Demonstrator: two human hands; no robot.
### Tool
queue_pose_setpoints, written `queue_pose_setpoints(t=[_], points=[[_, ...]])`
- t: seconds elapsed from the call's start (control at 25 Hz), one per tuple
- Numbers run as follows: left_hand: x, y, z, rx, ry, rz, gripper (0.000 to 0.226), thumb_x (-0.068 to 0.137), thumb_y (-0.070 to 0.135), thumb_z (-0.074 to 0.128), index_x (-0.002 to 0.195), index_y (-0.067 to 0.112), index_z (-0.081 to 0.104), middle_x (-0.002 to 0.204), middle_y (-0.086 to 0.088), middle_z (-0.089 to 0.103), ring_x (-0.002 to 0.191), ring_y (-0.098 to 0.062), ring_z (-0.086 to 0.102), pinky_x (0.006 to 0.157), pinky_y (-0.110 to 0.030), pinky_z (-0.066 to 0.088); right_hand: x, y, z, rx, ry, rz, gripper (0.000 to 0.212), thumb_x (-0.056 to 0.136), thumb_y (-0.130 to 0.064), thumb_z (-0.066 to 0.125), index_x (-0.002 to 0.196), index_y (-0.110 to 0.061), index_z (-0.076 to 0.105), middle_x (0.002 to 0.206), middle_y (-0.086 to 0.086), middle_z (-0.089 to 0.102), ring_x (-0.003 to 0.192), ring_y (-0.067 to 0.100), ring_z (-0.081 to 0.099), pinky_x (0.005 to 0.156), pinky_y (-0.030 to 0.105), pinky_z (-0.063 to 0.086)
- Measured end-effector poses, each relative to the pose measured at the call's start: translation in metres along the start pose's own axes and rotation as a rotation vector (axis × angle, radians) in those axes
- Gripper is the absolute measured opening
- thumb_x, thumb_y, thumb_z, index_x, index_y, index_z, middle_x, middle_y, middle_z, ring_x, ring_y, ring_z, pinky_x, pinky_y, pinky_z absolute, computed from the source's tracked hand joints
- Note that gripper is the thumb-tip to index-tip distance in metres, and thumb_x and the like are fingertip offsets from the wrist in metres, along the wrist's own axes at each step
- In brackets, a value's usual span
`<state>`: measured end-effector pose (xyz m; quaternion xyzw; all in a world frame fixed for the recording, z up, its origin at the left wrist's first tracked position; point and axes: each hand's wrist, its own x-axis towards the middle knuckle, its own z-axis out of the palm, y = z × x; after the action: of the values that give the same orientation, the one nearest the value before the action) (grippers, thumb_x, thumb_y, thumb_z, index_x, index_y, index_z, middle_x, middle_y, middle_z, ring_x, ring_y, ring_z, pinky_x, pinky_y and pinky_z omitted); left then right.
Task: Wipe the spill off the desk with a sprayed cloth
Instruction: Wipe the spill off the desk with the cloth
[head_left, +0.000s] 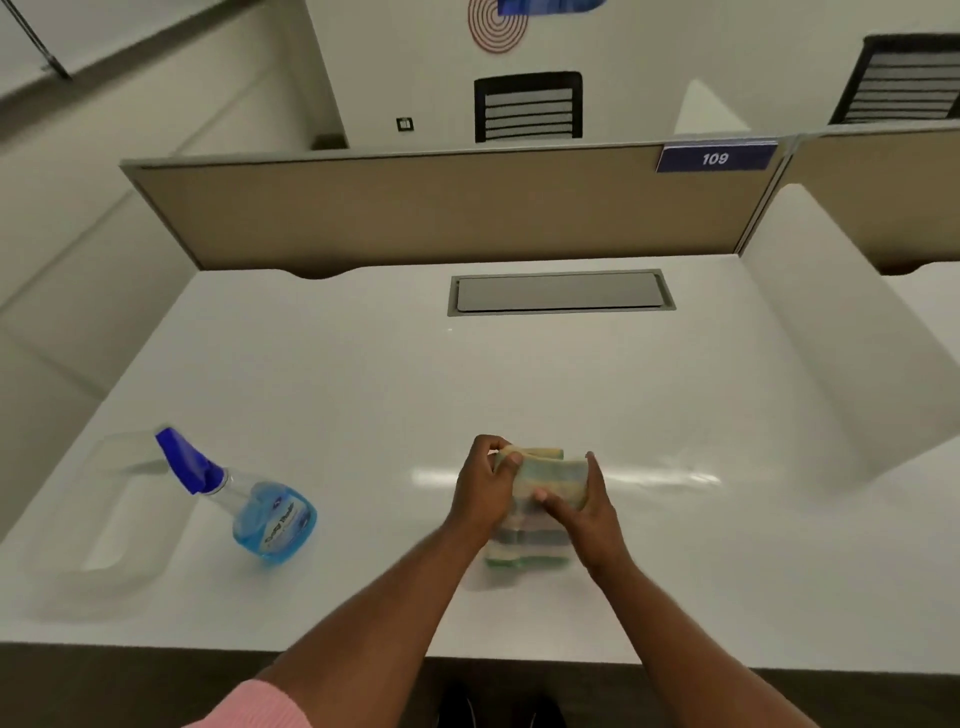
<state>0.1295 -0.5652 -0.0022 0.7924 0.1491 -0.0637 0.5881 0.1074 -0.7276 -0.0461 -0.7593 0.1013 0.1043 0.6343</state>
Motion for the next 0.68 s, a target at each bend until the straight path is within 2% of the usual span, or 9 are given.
queue_pose_setpoints(t=[0.04,0.12,0.2,0.32,0.4,0.48,0.56,0.6,0.68], points=[[0.003,0.014,-0.005,-0.039,0.013,0.017,0.011,0.1,0.02,0.061,0.11,0.019,0.057,0.109,-0.006,0.068,0.099,-0.024,0.066,0.081,-0.034,0.055,0.006,-0.014,-0.003,0.102,-0.023,-0.009,0.08,0.071,-0.042,0.087,0.14,-0.022,0.052,0.128,-0.004,0.069,0.111,0.017,0.069,0.086,0.025,0.055],[0.011,0.044,-0.018,-0.102,0.054,0.056,0.014,0.1,0.023,0.063,0.113,0.021,0.058,0.113,-0.005,0.068,0.103,-0.025,0.067,0.086,-0.041,0.059,0.016,-0.05,-0.007,0.208,-0.054,-0.035,0.058,0.068,-0.033,0.089,0.12,-0.021,0.066,0.112,0.001,0.076,0.102,0.023,0.074,0.084,0.035,0.061],[0.016,0.077,-0.034,-0.176,0.101,0.101,0.02,0.1,0.029,0.063,0.118,0.021,0.058,0.114,-0.004,0.067,0.103,-0.022,0.067,0.084,-0.039,0.062,0.023,-0.091,-0.009,0.237,-0.037,-0.104,0.052,0.071,-0.029,0.092,0.116,-0.019,0.068,0.106,0.001,0.077,0.097,0.025,0.075,0.081,0.039,0.063],[0.017,0.119,-0.056,-0.239,0.103,0.142,0.035,0.1,0.037,0.062,0.13,0.022,0.054,0.112,-0.003,0.069,0.095,-0.015,0.069,0.074,-0.027,0.059,0.039,-0.151,-0.009,0.257,0.044,-0.224,0.047,0.077,-0.029,0.089,0.116,-0.019,0.066,0.105,0.001,0.076,0.093,0.025,0.075,0.074,0.035,0.063],[0.017,0.136,-0.068,-0.241,0.07,0.203,0.046,0.099,0.032,0.065,0.141,0.027,0.048,0.115,-0.007,0.071,0.097,-0.018,0.071,0.073,-0.025,0.059,0.049,-0.189,-0.011,0.283,0.079,-0.293,0.055,0.077,-0.033,0.089,0.122,-0.02,0.062,0.111,0.002,0.074,0.097,0.024,0.074,0.082,0.045,0.064],[0.016,0.155,-0.079,-0.256,0.04,0.284,0.062,0.099,0.024,0.065,0.152,0.035,0.034,0.12,-0.008,0.07,0.1,-0.019,0.072,0.074,-0.027,0.062,0.056,-0.227,-0.017,0.243,0.016,-0.349,0.084,0.077,-0.033,0.089,0.147,-0.025,0.044,0.126,0.001,0.067,0.108,0.024,0.07,0.092,0.051,0.06],[0.016,0.177,-0.09,-0.287,0.062,0.366,0.071,0.1,0.019,0.064,0.156,0.041,0.027,0.119,-0.007,0.071,0.102,-0.02,0.073,0.078,-0.034,0.064,0.058,-0.26,-0.024,0.221,-0.159,-0.416,0.116,0.073,-0.013,0.091,0.159,-0.041,0.02,0.135,0.003,0.058,0.115,0.026,0.067,0.093,0.05,0.06],[0.017,0.188,-0.096,-0.306,0.08,0.41,0.069,0.1,0.016,0.063,0.156,0.041,0.031,0.121,-0.006,0.071,0.104,-0.02,0.072,0.082,-0.035,0.063,0.059,-0.274,-0.026,0.186,-0.246,-0.469,0.123,0.069,0.001,0.089,0.159,-0.045,0.019,0.136,0.005,0.056,0.116,0.027,0.066,0.091,0.048,0.06],[0.018,0.211,-0.11,-0.354,0.082,0.482,0.057,0.099,0.009,0.062,0.148,0.035,0.048,0.13,-0.007,0.067,0.111,-0.021,0.07,0.087,-0.036,0.062,0.053,-0.302,-0.028,0.046,-0.369,-0.565,0.123,0.066,0.019,0.081,0.157,-0.045,0.028,0.14,0.009,0.05,0.118,0.027,0.064,0.091,0.045,0.061]])
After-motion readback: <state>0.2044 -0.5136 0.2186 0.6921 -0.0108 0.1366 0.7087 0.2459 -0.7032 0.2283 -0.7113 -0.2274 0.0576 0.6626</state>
